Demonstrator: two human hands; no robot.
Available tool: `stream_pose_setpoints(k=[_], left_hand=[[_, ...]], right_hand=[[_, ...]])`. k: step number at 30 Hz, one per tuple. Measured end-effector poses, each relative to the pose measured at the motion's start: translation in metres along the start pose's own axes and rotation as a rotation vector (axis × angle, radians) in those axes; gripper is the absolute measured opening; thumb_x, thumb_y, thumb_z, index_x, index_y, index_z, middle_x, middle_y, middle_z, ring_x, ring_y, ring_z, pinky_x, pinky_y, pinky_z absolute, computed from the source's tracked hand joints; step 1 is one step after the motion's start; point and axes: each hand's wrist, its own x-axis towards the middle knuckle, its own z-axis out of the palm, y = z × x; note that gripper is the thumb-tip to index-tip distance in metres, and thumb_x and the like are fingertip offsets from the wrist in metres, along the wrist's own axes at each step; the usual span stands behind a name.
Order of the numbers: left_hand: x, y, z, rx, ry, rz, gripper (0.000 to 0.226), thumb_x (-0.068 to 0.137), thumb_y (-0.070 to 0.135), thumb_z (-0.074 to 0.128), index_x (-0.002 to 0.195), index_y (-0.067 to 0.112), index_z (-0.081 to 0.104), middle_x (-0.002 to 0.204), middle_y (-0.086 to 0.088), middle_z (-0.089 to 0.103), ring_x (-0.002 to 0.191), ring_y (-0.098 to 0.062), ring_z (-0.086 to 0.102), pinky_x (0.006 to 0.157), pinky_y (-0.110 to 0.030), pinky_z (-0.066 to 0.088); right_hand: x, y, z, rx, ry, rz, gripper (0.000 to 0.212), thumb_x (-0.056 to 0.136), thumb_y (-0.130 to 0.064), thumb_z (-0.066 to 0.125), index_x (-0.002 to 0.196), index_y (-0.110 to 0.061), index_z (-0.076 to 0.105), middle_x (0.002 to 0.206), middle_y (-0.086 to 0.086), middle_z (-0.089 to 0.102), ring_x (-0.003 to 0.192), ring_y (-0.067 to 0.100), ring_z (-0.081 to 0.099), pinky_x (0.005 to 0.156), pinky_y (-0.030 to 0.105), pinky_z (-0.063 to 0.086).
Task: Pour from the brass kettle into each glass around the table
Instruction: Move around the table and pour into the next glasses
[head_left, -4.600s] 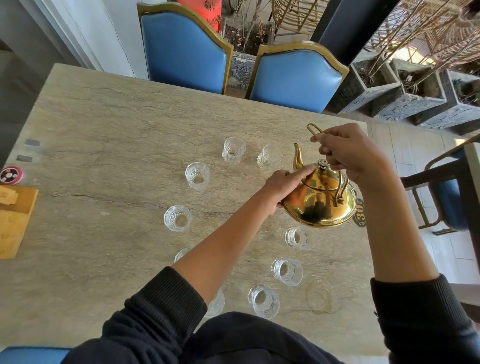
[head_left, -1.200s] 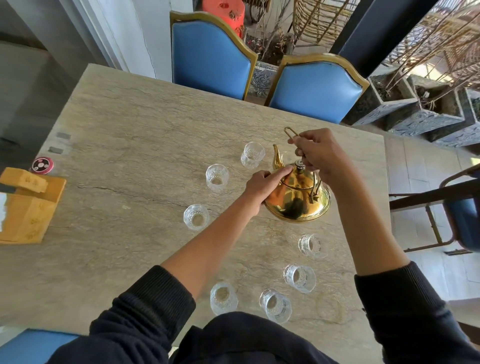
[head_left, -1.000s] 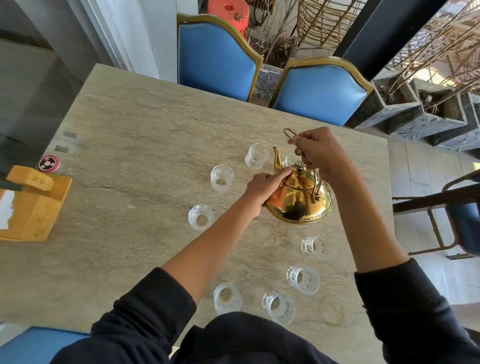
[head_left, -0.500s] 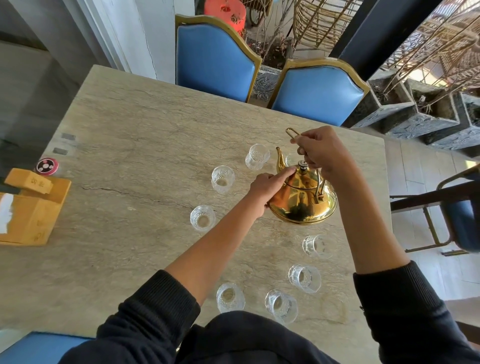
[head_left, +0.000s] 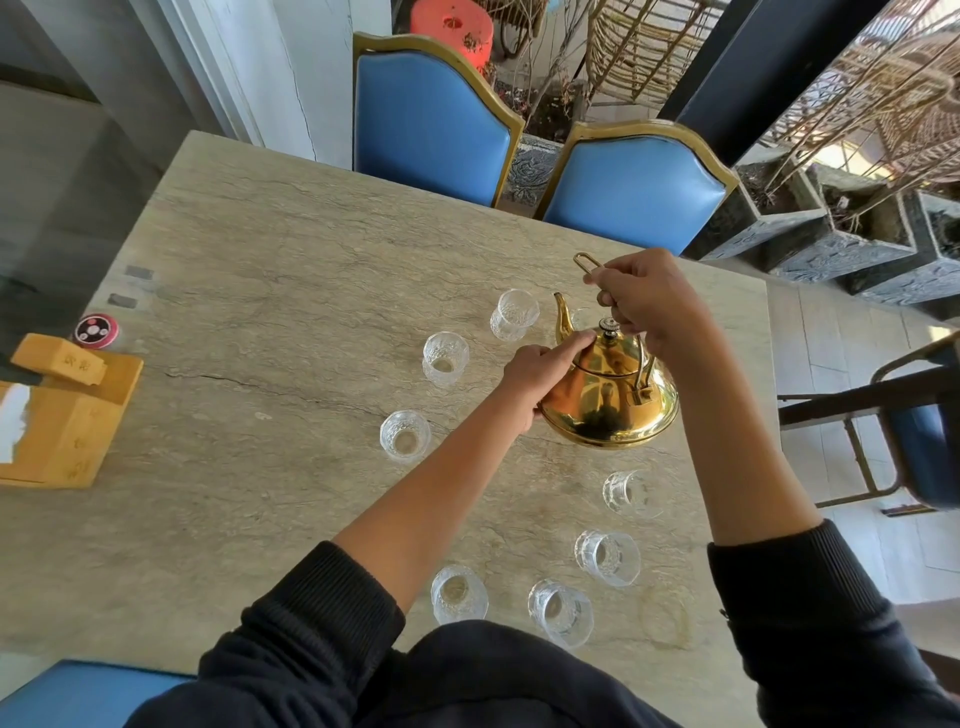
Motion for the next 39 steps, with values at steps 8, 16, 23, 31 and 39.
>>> stream_pose_setpoints(k=[8, 16, 23, 31, 39], left_hand=[[-0.003, 0.001, 0.0, 0.0, 0.001, 0.012, 0.073, 0.084, 0.073, 0.075, 0.122, 0.011, 0.071, 0.116, -0.011, 0.077, 0.092, -0.021, 0.07, 0.066, -0.031, 0.05], [-0.004, 0.002, 0.001, -0.003, -0.002, 0.012, 0.075, 0.083, 0.074, 0.075, 0.122, 0.011, 0.071, 0.117, -0.012, 0.076, 0.096, -0.023, 0.071, 0.066, -0.031, 0.051], [-0.003, 0.0, 0.001, -0.003, -0.003, 0.012, 0.079, 0.079, 0.077, 0.076, 0.121, 0.01, 0.073, 0.115, -0.012, 0.077, 0.098, -0.024, 0.073, 0.071, -0.033, 0.056], [-0.008, 0.003, 0.001, 0.007, 0.001, 0.012, 0.077, 0.081, 0.076, 0.076, 0.123, 0.012, 0.07, 0.114, -0.01, 0.076, 0.092, -0.021, 0.071, 0.063, -0.03, 0.05], [-0.013, 0.007, 0.004, 0.014, -0.007, 0.015, 0.075, 0.085, 0.074, 0.074, 0.126, 0.011, 0.067, 0.116, -0.011, 0.075, 0.089, -0.019, 0.068, 0.063, -0.03, 0.048]], right_hand=[[0.0, -0.002, 0.0, -0.011, -0.004, -0.009, 0.022, 0.097, -0.013, 0.058, 0.104, 0.001, 0.073, 0.067, 0.006, 0.056, 0.049, 0.013, 0.042, 0.041, 0.022, 0.035], [-0.003, -0.003, -0.003, -0.013, -0.007, -0.011, 0.022, 0.097, -0.014, 0.058, 0.105, 0.002, 0.073, 0.068, 0.007, 0.057, 0.05, 0.014, 0.042, 0.043, 0.024, 0.035], [-0.006, -0.004, -0.002, -0.022, -0.013, -0.014, 0.023, 0.098, -0.014, 0.058, 0.105, 0.002, 0.073, 0.069, 0.007, 0.058, 0.051, 0.014, 0.043, 0.044, 0.024, 0.036], [-0.007, -0.007, -0.004, -0.03, -0.013, -0.014, 0.023, 0.097, -0.014, 0.059, 0.106, 0.003, 0.072, 0.069, 0.006, 0.057, 0.05, 0.013, 0.042, 0.041, 0.022, 0.035], [-0.01, -0.009, -0.007, -0.035, -0.004, -0.016, 0.023, 0.098, -0.013, 0.057, 0.106, 0.004, 0.072, 0.069, 0.007, 0.056, 0.051, 0.013, 0.041, 0.042, 0.023, 0.034]])
